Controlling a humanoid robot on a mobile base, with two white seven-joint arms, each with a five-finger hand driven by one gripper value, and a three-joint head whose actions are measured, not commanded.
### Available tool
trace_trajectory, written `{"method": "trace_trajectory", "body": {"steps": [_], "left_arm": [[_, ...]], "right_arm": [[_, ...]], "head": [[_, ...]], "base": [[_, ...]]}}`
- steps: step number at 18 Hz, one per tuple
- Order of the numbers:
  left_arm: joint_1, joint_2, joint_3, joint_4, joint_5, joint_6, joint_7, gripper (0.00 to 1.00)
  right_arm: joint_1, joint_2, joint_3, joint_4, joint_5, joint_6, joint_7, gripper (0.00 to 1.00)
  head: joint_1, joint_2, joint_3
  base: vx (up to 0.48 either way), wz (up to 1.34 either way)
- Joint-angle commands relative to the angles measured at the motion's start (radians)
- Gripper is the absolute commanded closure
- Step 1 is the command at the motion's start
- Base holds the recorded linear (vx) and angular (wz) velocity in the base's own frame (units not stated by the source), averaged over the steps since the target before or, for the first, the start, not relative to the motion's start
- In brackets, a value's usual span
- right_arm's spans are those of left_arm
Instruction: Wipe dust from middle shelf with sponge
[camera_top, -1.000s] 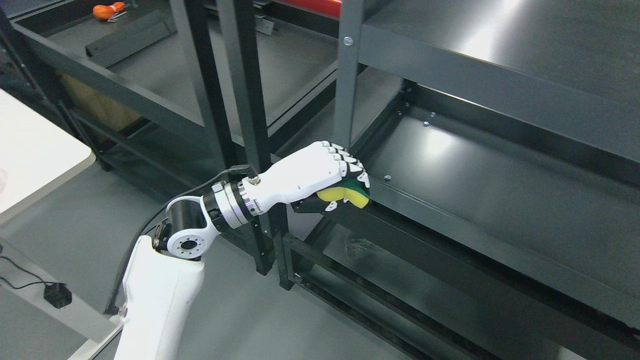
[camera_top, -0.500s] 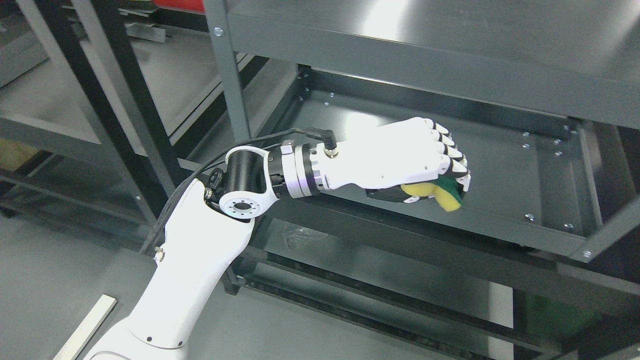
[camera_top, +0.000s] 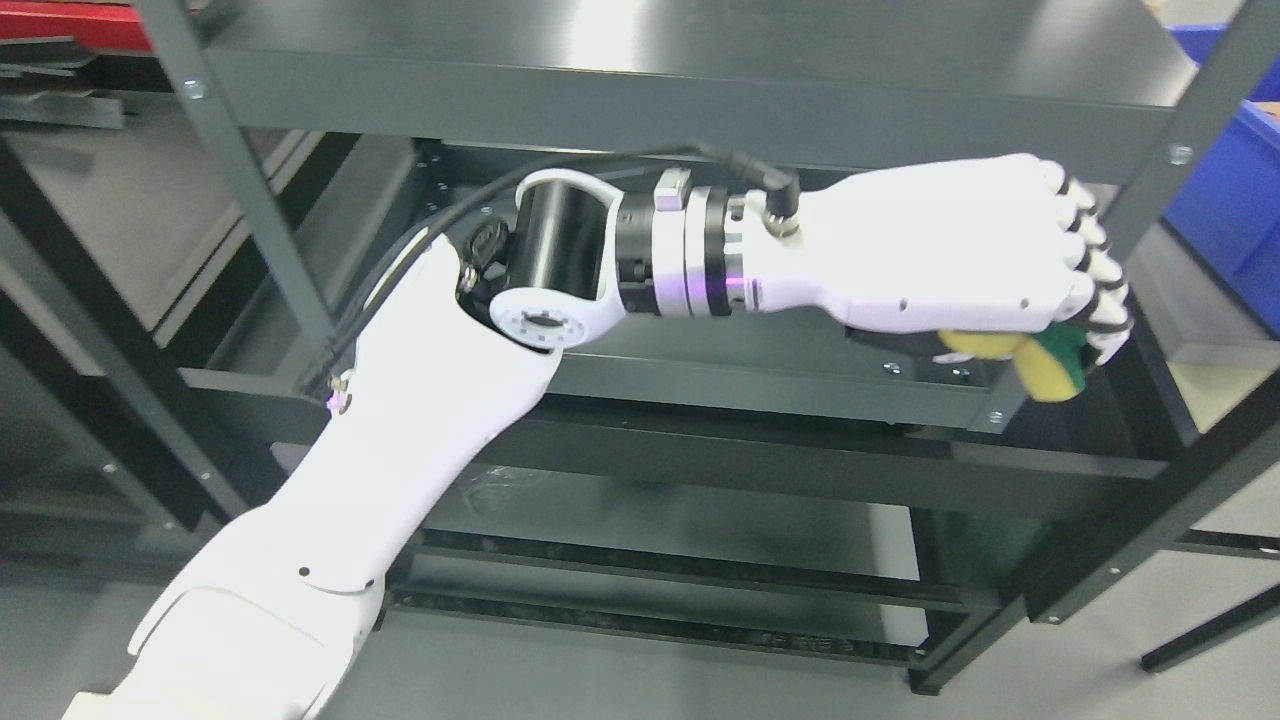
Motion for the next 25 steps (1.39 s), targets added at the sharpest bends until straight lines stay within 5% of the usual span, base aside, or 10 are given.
{"method": "trace_trajectory", "body": {"steps": [1,9,18,25], "left_arm": [[-0.110,0.014,0.043,0.033,-0.085,0.001,-0.058,0.99],[-0.041,0.014,0.281,-0.081,0.004,0.001,-0.340,0.99],[0.151,0.591,0.471,-0.101,0.381,0.001,-0.368,0.98],[0.292,0.805,0.680,-0.095,0.548,0.001,-0.368,0.98]], "right_arm": [[0.000,-0.017,0.000,-0.017,0.000,0.000,0.000,0.00],[0.000,-0.017,0.000,-0.017,0.000,0.000,0.000,0.00],[0.000,-0.017,0.000,-0.017,0.000,0.000,0.000,0.00],[0.000,-0.017,0.000,-0.017,0.000,0.000,0.000,0.00]], "head": [[0.0000,0.000,0.000],[0.0000,0.000,0.000],[0.0000,0.000,0.000],[0.0000,0.000,0.000]], "base": [[0.027,-0.34],[0.005,-0.05],[-0.002,-0.02],[0.001,0.00]]}}
